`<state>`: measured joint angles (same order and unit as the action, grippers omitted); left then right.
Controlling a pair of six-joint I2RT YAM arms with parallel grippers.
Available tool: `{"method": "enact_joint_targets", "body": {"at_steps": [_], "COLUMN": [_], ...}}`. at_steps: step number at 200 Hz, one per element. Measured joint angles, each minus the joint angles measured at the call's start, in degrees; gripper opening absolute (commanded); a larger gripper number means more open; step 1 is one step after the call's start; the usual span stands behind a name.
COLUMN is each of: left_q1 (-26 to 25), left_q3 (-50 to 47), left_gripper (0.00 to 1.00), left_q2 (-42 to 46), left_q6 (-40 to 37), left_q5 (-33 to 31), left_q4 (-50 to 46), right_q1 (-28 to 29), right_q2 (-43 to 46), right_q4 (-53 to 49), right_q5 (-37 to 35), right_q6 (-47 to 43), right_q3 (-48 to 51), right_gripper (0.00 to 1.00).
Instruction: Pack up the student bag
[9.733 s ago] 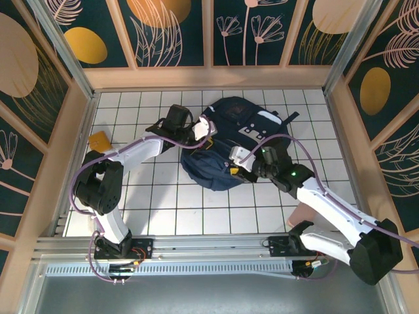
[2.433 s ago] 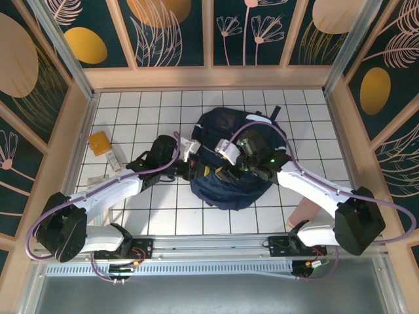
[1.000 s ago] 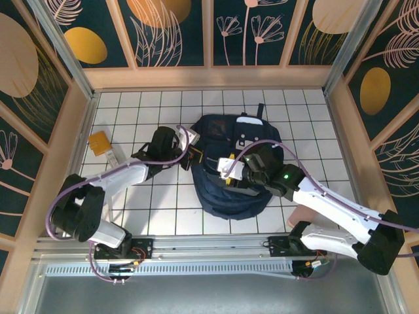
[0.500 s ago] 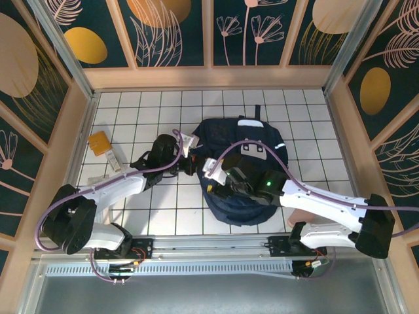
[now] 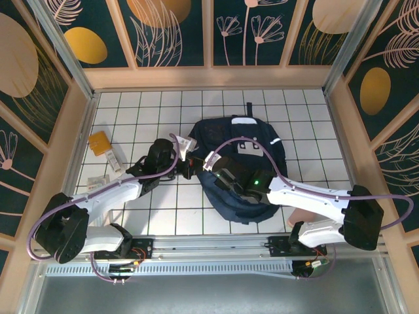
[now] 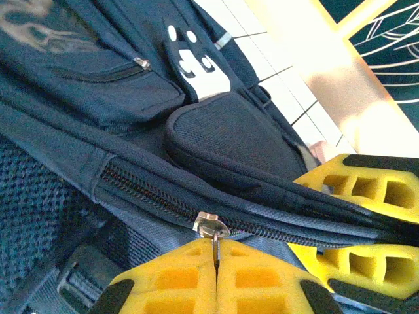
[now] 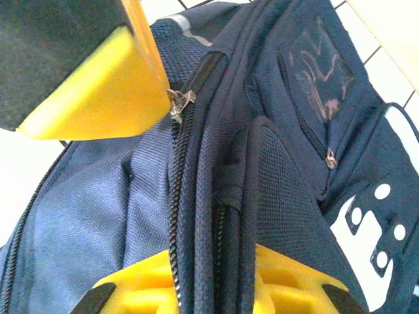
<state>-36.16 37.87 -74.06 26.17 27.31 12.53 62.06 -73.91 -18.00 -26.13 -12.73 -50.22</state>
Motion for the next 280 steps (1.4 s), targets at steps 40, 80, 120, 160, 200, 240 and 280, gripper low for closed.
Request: {"method": "enact_joint_targets", "body": {"at_steps": [40,80,120,160,200,240,280], "left_q1": [1.9,9.2,10.3,11.8,18.6,17.7,8.0], "left_q3": [0.5,4.5,10.8,10.8,8.3,10.6,11.8], "left_gripper": [0.0,0.0,0.0,0.41,0.56,0.62,0.68], "left_q2": [-0.1,-8.0,-18.4,-19.2,-14.1,-6.3,-4.1], "left_q6": [-6.4,-11.1,-14.2,-16.6,-20.7,-30.7,-43.5], "left_q5": [-2.3,8.5,17.1,19.8,15.0,14.6,15.0], "left_q4": [-2.0,-0.9,-0.7,-0.1,-0.2,-6.4,-11.6], "right_q1": [-1.1,-7.2,-12.9,-14.4,-14.7,-15.9,-17.0], "right_q2": [2.3,4.2,4.9,5.4,8.2,11.7,21.5], "right_q4": [-2.4,-1.9,-3.1,-4.1,-5.7,-6.5,-6.3], "right_q5": [3.8,13.2,18.6,20.9,24.9,24.6,31.1], "right_q6": [-8.8,-20.5,-28.9,-31.6,-31.1,-25.8,-14.0], "right_q3": [0.0,0.0,0.0,0.0,0.0,1.6,3.3], "right_gripper": [0.0,0.0,0.0,0.1,0.53,0.75,0.99]}}
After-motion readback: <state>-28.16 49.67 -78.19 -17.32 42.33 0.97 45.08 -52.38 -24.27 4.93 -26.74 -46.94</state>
